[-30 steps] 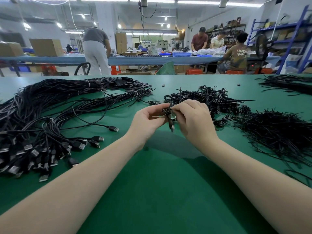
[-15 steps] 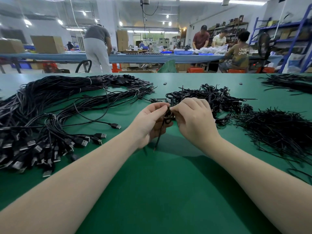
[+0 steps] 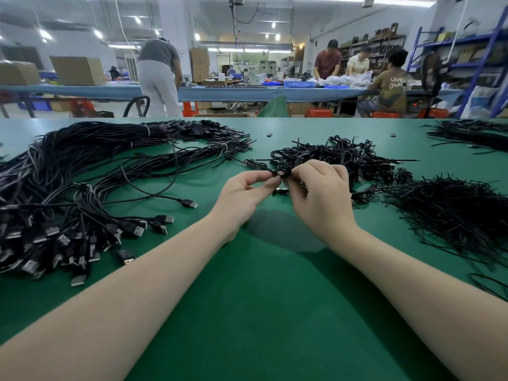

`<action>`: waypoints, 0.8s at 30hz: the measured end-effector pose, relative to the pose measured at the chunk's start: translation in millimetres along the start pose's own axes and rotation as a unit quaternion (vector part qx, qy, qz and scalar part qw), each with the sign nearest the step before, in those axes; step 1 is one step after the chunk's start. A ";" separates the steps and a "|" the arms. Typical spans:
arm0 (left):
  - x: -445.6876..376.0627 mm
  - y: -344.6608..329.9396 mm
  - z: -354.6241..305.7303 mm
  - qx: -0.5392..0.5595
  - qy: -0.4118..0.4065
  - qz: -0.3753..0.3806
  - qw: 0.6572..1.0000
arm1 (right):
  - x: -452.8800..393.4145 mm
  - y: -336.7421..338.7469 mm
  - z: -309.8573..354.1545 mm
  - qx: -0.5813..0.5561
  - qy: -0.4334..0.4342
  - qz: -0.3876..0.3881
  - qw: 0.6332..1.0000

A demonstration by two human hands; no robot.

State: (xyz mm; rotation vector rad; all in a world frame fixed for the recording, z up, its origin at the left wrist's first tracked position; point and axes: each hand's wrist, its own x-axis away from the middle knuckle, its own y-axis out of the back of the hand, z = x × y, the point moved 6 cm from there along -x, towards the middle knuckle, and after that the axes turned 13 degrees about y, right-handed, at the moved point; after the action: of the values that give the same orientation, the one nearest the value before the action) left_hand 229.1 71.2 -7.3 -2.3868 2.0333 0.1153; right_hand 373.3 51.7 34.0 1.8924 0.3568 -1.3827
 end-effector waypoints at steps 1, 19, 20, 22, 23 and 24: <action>-0.3 -0.8 -0.4 0.000 -0.002 0.003 1.000 | -0.3 0.5 0.4 0.002 0.000 -0.007 1.000; -3.2 15.2 -0.4 -0.368 -0.074 -0.065 0.924 | -25.5 12.5 0.9 0.057 0.136 -0.004 0.989; -4.0 15.1 2.2 -0.423 -0.081 -0.077 0.899 | -36.1 13.2 -8.5 0.068 0.123 0.006 0.990; -7.3 13.5 6.2 -0.478 -0.082 -0.091 0.870 | -59.9 8.5 -39.6 0.113 0.064 0.067 0.989; -7.7 10.5 7.1 -0.487 -0.086 -0.093 0.864 | -70.4 3.8 -61.5 0.159 0.020 0.123 0.979; -7.2 8.1 7.3 -0.486 -0.089 -0.094 0.865 | -78.5 -0.2 -82.6 0.213 -0.035 0.189 0.958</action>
State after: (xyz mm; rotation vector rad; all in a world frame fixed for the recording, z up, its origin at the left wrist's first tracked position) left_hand 219.6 77.3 -13.8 -2.8331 1.8637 1.6364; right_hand 401.0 125.9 115.9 2.1025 -0.3547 -1.3285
